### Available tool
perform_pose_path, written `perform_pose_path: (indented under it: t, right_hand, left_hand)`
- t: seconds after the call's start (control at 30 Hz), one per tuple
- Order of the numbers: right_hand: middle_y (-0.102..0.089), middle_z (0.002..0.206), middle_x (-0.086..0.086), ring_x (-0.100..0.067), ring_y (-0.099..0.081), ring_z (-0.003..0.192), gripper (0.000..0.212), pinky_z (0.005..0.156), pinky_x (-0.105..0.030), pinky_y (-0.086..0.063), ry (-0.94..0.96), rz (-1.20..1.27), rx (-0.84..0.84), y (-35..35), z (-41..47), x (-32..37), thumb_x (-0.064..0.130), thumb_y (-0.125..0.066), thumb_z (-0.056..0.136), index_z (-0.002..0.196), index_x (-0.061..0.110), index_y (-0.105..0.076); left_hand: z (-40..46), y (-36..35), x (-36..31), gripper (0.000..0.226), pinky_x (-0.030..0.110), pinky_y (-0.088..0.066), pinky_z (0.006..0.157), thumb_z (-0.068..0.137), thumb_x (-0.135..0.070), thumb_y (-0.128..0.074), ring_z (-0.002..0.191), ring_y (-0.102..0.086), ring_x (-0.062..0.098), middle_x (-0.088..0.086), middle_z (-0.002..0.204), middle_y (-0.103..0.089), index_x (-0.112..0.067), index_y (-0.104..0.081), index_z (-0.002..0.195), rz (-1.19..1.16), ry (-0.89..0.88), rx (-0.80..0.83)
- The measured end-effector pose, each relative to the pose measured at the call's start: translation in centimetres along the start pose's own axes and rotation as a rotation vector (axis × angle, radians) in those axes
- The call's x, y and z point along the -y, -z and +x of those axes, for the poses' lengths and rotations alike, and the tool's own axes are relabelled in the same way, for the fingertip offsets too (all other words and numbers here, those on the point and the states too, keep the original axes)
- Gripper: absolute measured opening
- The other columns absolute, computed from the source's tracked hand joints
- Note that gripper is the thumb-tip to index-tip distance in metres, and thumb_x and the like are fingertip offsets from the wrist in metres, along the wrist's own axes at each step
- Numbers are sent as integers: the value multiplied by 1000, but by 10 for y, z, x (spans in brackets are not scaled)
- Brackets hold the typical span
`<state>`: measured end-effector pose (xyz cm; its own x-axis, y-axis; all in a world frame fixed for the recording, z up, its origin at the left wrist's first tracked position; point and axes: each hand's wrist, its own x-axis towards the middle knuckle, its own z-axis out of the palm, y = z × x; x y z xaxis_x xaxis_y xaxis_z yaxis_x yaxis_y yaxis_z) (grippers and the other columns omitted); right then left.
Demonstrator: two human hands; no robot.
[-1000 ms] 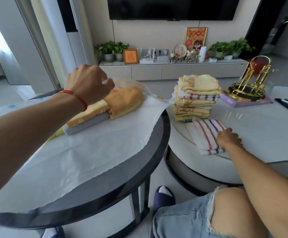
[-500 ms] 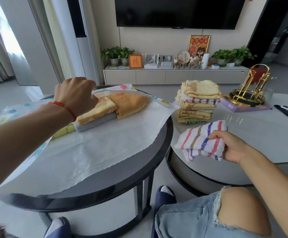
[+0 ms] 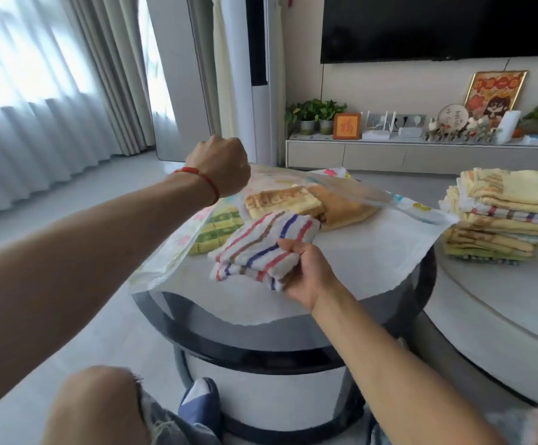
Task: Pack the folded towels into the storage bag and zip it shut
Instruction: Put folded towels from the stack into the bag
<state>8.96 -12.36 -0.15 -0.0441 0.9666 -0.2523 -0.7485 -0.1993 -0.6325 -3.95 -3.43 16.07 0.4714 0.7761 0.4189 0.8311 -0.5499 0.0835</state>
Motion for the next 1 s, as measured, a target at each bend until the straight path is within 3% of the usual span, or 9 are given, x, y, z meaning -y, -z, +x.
perform_pose_path:
  t: [0.1, 0.23, 0.3, 0.33, 0.4, 0.53, 0.7, 0.87, 1.0]
  right_hand:
    - [-71, 124, -23, -39, -69, 111, 42, 98, -47, -53, 2, 112, -29, -40, 60, -26, 11, -41, 102, 141, 4, -53]
    - [-59, 45, -3, -14, -60, 36, 30, 42, -19, -49, -8, 164, -86, -77, 129, -43, 7, -33, 102, 90, 2, -59]
    - [-72, 69, -19, -26, -75, 66, 36, 71, -30, -60, 51, 68, -160, -93, 156, -45, 4, -32, 99, 83, -14, -59]
    - [-72, 104, -35, -39, -74, 102, 37, 99, -44, -56, 62, 34, -189, -97, 170, -48, 5, -34, 100, 106, -24, -57]
    - [-54, 143, -35, -46, -53, 135, 45, 118, -57, -36, 9, -15, -212, -102, 184, -53, 15, -43, 106, 141, -13, -46]
    - [-68, 134, -18, -34, -67, 120, 41, 105, -54, -52, -64, -192, -282, -93, 186, -64, 29, -54, 102, 136, 7, -59]
    - [-71, 126, -17, -32, -75, 94, 36, 79, -50, -64, -4, -280, -434, -92, 187, -69, 3, -47, 100, 134, 5, -61]
    - [-60, 144, -18, -34, -62, 126, 38, 91, -39, -55, -46, -133, -234, -96, 178, -59, -2, -41, 107, 143, 3, -53]
    - [-66, 131, -23, -35, -70, 110, 16, 69, -30, -63, -103, -399, -52, -79, 143, -47, 4, -53, 104, 117, 6, -63]
  left_hand:
    - [10, 4, 2, 28, 47, -60, 79, 93, -16, -49, 84, -67, 38, 16, 102, -71, -7, -74, 101, -2, -18, 16]
    - [20, 5, 7, 27, 46, -59, 79, 92, -13, -46, 85, -65, 37, 15, 103, -69, -8, -72, 100, 10, -40, 43]
    - [24, 4, 9, 28, 46, -59, 80, 92, -15, -46, 86, -64, 38, 14, 104, -68, -10, -72, 101, 18, -45, 44]
    - [26, 4, 9, 28, 46, -59, 79, 92, -15, -46, 85, -64, 37, 13, 103, -68, -11, -72, 101, 20, -56, 42]
    - [30, 4, 9, 26, 45, -59, 76, 91, -14, -46, 82, -64, 36, 12, 98, -68, -11, -72, 97, 14, -72, 41]
    - [32, 4, 10, 25, 45, -59, 75, 90, -15, -48, 82, -63, 35, 11, 98, -67, -12, -72, 96, 2, -66, 42]
    - [29, 2, 10, 25, 45, -60, 76, 92, -15, -49, 83, -66, 33, 11, 98, -70, -10, -73, 98, -4, -76, 51]
    - [24, 0, 9, 22, 44, -61, 75, 90, -14, -53, 81, -67, 31, 11, 96, -70, -10, -72, 100, -1, -79, 68]
    - [20, -6, 3, 21, 42, -61, 70, 85, -12, -56, 78, -65, 32, 11, 95, -68, -10, -71, 100, 43, -83, 55]
